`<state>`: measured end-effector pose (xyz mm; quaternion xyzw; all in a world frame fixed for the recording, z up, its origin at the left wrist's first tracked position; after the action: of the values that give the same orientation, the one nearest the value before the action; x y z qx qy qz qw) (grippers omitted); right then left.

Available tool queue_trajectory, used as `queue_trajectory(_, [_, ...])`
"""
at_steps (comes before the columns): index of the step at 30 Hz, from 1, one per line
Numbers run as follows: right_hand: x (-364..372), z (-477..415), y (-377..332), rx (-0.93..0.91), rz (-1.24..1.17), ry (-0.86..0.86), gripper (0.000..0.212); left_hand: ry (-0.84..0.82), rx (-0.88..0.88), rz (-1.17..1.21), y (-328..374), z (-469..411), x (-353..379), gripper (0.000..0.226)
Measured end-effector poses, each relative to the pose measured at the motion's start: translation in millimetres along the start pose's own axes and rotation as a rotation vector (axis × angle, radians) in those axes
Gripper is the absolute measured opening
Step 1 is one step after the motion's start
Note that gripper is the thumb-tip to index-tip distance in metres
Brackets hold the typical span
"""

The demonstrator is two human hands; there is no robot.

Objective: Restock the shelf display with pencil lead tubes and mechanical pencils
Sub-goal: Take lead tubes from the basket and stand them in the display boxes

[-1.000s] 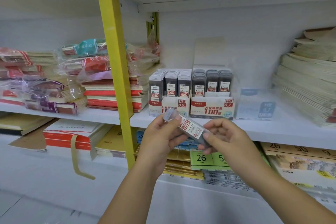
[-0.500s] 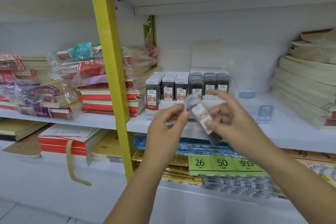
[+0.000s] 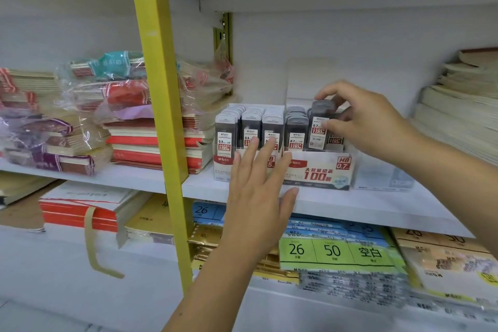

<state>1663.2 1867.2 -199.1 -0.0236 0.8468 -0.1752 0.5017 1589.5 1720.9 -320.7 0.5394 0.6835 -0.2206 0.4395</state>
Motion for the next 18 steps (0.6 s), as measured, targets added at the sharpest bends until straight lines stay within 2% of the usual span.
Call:
queue_trajectory(3, [1.3, -9.7, 3.4, 0.017, 0.046, -0.035, 0.04, -0.009, 0.002, -0.012, -0.4, -0.5, 1.5, 0.059])
queue_trajectory(6, [0.5, -18.0, 3.1, 0.054, 0.265, -0.037, 0.031, -0.009, 0.001, -0.004, -1.5, -0.7, 0.6, 0.06])
queue_trajectory(9, [-0.4, -20.5, 0.1, 0.095, 0.514, -0.024, 0.031, -0.002, 0.007, 0.024, -1.3, -0.6, -0.3, 0.06])
queue_trajectory(11, [4.8, -20.2, -1.2, 0.102, 0.566, -0.068, 0.035, 0.005, 0.005, 0.042, -0.7, -0.3, -1.4, 0.058])
queue_trajectory(13, [6.8, -16.0, -2.3, 0.111, 0.549, -0.081, 0.042, 0.01, 0.006, 0.069, 1.1, 0.6, -3.6, 0.057])
queue_trajectory(15, [1.5, -3.8, -6.4, 0.104, 0.464, -0.025, 0.046, 0.029, 0.016, 0.085, 3.6, 4.1, -7.6, 0.056])
queue_trajectory(18, [-10.4, 38.8, -19.9, 0.02, 0.202, 0.15, 0.034, 0.122, 0.038, 0.142, 9.1, 17.8, -18.1, 0.05])
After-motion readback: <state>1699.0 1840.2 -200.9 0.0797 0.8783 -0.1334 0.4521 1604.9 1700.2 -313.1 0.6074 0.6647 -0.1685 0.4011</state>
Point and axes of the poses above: each hand's wrist, its own z-axis away from the middle knuckle, its own x-axis out of the palm, y = z × x, the point moved 9 cm from there along -z, towards the middle knuckle, and after that the axes turned 15 degrees about -y, right-handed, at the moved point
